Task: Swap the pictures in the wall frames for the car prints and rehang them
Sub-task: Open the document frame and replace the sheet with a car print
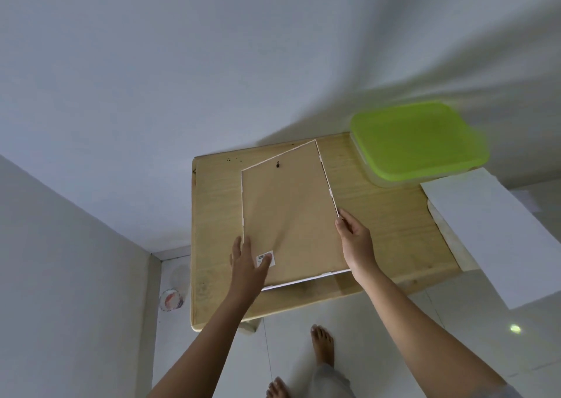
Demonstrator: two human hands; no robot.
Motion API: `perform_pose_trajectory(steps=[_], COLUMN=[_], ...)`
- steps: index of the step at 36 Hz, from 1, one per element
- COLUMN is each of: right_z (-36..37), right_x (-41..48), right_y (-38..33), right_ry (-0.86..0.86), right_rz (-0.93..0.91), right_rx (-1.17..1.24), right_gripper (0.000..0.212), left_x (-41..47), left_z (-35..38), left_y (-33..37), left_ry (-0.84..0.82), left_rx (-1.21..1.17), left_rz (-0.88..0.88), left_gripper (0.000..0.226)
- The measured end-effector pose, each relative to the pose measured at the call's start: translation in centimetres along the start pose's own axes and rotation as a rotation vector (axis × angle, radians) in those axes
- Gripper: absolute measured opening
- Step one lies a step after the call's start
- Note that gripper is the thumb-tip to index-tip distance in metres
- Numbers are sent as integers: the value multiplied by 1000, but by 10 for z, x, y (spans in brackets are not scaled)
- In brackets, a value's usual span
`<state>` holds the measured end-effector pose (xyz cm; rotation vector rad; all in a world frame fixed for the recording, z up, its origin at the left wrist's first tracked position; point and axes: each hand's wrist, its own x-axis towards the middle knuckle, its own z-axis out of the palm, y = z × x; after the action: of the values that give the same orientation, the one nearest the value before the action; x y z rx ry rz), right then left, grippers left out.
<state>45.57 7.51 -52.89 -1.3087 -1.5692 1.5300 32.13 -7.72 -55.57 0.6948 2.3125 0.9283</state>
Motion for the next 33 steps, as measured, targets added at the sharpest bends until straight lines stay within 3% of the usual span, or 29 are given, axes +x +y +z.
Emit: perform_pose_trajectory(steps=[9,16,24,33], right_z=[-2,-9,-3,18], right_x=[5,3,-10,-20], right_y=[-39,-60,-89,-100], right_ry=[33,34,14,29], right_rz=[-165,-307,-559,-918], right_rx=[-15,0,-141,-439], right_gripper=[34,32,33,34], left_x=[43,55,51,45], left_z=[-18,-27,-46,-77], left_y=[118,193,210,196], left_ry=[3,19,150,278], left_rx=[-102,-237,-227,-260], left_rz=[283,346,448,323], left_gripper=[57,64,69,75])
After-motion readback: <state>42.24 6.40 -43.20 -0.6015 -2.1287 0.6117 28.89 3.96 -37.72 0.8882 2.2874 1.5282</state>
